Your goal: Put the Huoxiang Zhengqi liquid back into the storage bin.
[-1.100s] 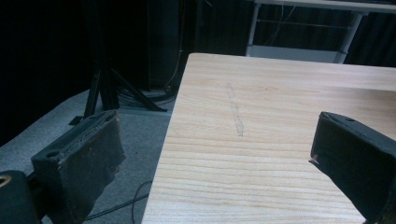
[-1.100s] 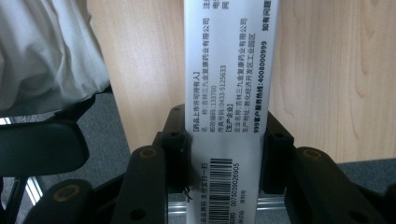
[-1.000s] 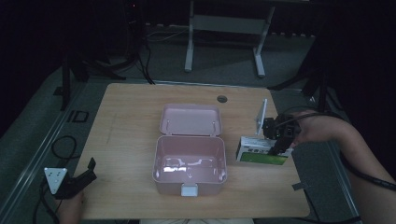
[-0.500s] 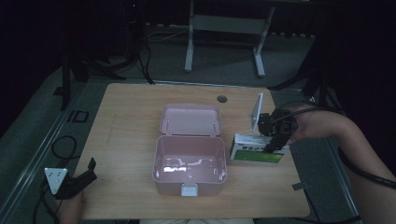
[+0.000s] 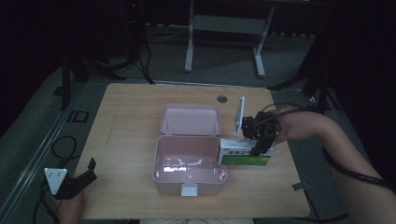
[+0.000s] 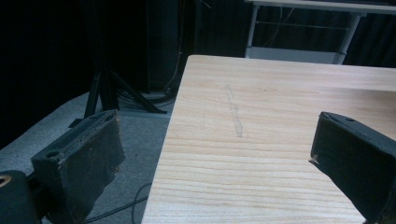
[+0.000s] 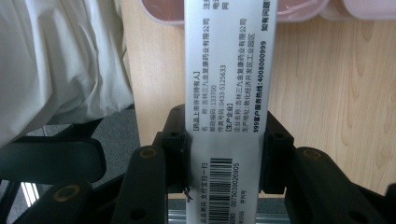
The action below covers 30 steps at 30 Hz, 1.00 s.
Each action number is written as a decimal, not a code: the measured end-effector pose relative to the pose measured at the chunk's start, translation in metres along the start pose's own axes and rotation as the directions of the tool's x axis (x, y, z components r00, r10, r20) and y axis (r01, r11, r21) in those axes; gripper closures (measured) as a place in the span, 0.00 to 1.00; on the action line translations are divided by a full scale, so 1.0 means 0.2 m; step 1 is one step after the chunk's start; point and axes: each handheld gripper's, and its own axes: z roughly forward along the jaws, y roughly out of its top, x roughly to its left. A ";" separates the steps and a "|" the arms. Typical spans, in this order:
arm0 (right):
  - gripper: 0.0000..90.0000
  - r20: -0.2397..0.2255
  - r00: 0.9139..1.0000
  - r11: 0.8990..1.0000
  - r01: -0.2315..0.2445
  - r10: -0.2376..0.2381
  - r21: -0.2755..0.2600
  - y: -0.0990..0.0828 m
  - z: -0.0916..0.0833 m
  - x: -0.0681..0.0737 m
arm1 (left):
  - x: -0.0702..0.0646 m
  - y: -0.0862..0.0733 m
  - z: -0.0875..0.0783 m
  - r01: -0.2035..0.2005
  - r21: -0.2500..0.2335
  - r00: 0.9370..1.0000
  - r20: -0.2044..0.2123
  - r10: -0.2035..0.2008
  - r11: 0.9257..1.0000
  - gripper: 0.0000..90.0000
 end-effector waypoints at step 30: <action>0.69 -0.003 0.995 0.994 0.104 -0.104 0.023 0.48 0.07 0.04 | 0.00 0.00 0.00 -0.002 0.001 1.000 0.005 0.002 1.000 0.03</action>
